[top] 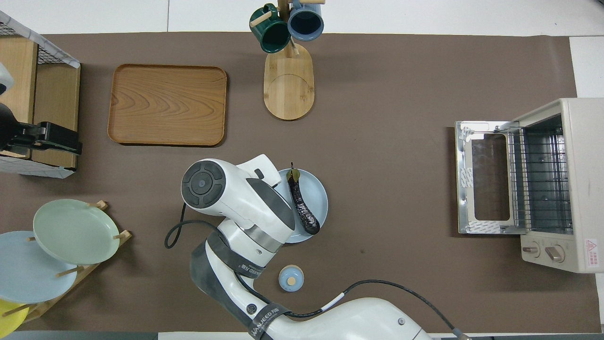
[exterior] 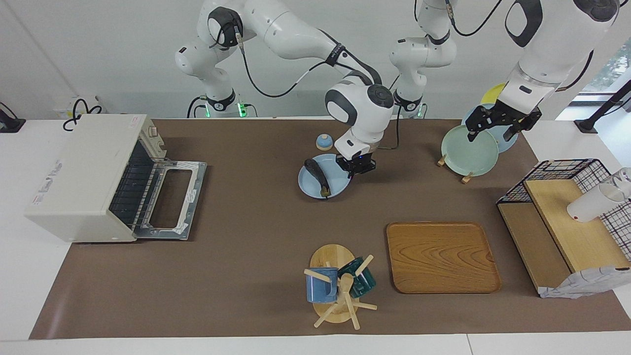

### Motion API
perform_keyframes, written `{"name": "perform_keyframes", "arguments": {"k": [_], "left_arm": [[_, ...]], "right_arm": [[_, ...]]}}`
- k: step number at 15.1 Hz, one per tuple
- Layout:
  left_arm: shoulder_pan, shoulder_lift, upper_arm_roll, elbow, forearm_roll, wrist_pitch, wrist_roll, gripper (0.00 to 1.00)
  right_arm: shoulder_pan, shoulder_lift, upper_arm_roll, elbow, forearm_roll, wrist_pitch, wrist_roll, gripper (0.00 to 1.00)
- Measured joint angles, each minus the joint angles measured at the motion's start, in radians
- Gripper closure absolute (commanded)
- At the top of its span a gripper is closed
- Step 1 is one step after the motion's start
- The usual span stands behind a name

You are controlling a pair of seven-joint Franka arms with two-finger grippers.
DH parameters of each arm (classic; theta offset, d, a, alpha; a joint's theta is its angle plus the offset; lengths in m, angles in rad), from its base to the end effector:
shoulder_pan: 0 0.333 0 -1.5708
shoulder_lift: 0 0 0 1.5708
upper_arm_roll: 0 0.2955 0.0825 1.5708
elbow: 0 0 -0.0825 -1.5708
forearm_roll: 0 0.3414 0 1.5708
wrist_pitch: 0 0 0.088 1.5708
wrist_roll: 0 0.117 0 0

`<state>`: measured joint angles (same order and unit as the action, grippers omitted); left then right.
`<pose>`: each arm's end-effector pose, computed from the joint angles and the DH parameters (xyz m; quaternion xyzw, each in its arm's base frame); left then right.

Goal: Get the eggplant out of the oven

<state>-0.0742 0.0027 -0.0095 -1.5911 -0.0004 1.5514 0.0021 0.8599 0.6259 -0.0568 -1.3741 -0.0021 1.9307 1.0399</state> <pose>0.5077 -0.0426 0.5823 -0.9989 0.0429 0.0212 0.0007 0.4563 0.4829 0.3348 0.9929 -0.1129 -0.0065 0.0380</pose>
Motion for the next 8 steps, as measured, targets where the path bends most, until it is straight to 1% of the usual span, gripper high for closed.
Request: {"name": "perform_keyframes", "arguments": {"k": [1,4,6,7,8], "left_arm": [[0.0,0.0,0.0,0.0,0.0,0.0,0.0,0.0],[0.0,0.0,0.0,0.0,0.0,0.0,0.0,0.0],[0.0,0.0,0.0,0.0,0.0,0.0,0.0,0.0],[0.0,0.0,0.0,0.0,0.0,0.0,0.0,0.0],[0.0,0.0,0.0,0.0,0.0,0.0,0.0,0.0]], "right_arm": [[-0.004,0.001,-0.001,-0.001,0.006,0.015,0.014,0.54],[-0.01,-0.003,-0.009,0.004,0.005,0.032,0.017,0.54],[-0.028,-0.033,-0.024,0.016,-0.012,0.022,0.018,0.55],[-0.057,-0.061,-0.029,0.017,-0.023,-0.008,0.004,0.57],[-0.101,-0.095,-0.031,0.016,-0.025,-0.053,-0.042,0.66]]}}
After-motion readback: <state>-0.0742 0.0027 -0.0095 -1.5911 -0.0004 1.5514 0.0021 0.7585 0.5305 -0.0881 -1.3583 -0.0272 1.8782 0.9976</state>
